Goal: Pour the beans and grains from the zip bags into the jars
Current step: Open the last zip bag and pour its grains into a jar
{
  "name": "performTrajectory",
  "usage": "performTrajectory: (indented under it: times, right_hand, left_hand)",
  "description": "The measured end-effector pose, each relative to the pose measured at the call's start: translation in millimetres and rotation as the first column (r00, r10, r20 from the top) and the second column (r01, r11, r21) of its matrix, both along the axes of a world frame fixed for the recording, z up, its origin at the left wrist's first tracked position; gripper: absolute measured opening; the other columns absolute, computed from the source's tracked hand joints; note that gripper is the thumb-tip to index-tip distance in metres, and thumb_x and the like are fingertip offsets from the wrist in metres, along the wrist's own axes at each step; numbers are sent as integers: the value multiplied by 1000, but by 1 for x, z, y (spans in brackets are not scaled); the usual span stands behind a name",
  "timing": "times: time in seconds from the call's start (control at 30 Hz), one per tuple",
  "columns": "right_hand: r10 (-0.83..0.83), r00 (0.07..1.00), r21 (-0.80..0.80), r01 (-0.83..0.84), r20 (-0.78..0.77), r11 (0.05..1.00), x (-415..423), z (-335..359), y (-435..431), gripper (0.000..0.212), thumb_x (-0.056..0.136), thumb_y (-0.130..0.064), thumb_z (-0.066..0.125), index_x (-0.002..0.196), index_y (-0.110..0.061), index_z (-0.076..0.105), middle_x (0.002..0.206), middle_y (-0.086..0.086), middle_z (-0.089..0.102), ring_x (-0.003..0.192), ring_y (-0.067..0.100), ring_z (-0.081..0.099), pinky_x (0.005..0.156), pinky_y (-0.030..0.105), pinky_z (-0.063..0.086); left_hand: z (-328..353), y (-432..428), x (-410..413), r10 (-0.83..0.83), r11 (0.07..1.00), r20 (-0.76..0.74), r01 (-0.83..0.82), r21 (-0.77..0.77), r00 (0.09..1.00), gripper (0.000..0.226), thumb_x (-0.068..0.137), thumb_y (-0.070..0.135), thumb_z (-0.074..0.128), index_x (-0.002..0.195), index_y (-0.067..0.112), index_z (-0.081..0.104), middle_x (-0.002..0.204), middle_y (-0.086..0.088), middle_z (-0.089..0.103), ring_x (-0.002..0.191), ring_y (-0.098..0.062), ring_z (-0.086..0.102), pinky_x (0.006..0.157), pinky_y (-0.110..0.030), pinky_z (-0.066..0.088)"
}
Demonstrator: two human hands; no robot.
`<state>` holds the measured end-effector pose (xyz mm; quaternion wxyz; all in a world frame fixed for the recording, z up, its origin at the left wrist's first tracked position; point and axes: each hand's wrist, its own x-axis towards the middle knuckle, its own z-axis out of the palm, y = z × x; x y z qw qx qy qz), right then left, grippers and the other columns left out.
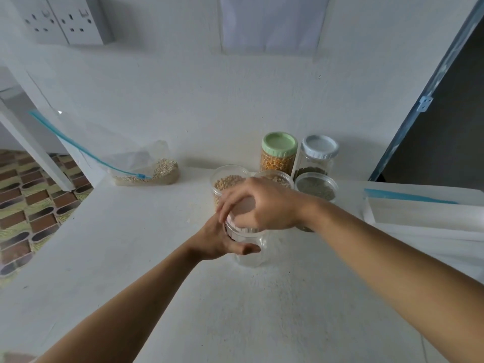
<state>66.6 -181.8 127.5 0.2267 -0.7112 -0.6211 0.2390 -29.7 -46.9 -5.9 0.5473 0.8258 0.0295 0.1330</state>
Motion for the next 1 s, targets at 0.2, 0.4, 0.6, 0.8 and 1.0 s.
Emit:
performTrajectory:
  times: [0.2,0.4,0.6,0.8,1.0]
  right_hand:
    - [-217,817,-48,285,534,957,-7,-20,5,69,93,-76,38,148,-34,41,146,7,41,136,30,38,109,51,40]
    - [0,995,-59,6,102,998,6,-8,-1,54,83,-33,75,134,-36,60,142,-14,49,130,6,39,108,33,37]
    - [-219,847,-30,266,485,963,2,-20,-6,82,82,-85,47,151,-41,36,145,3,41,139,28,36,108,49,42]
    - [-187,943,173,143,276,974,10,-25,-22,69,77,-51,76,142,-41,53,127,-9,50,118,12,47,97,33,44]
    - [-295,906,403,403,-304,821,37,-25,-55,42,87,-36,56,129,-34,59,116,-5,64,100,7,60,82,26,46]
  left_hand:
    - [-2,0,2,-34,999,35,34,3,999,85,73,-13,82,142,17,42,132,5,61,128,-22,57,102,-29,50]
    - [-6,2,4,4,1000,23,-4,0,1000,88,71,-5,87,145,6,39,134,-3,57,129,-22,55,104,-28,46]
    - [-5,-2,1,40,998,32,-41,54,999,82,73,2,89,143,10,46,132,1,60,128,-24,56,105,-35,49]
    - [-5,-15,5,33,996,50,-37,75,998,89,72,2,88,146,12,40,133,6,58,129,-20,55,106,-30,47]
    - [-3,-25,6,78,996,41,-79,38,996,87,69,14,92,142,15,46,132,5,62,128,-22,57,107,-29,47]
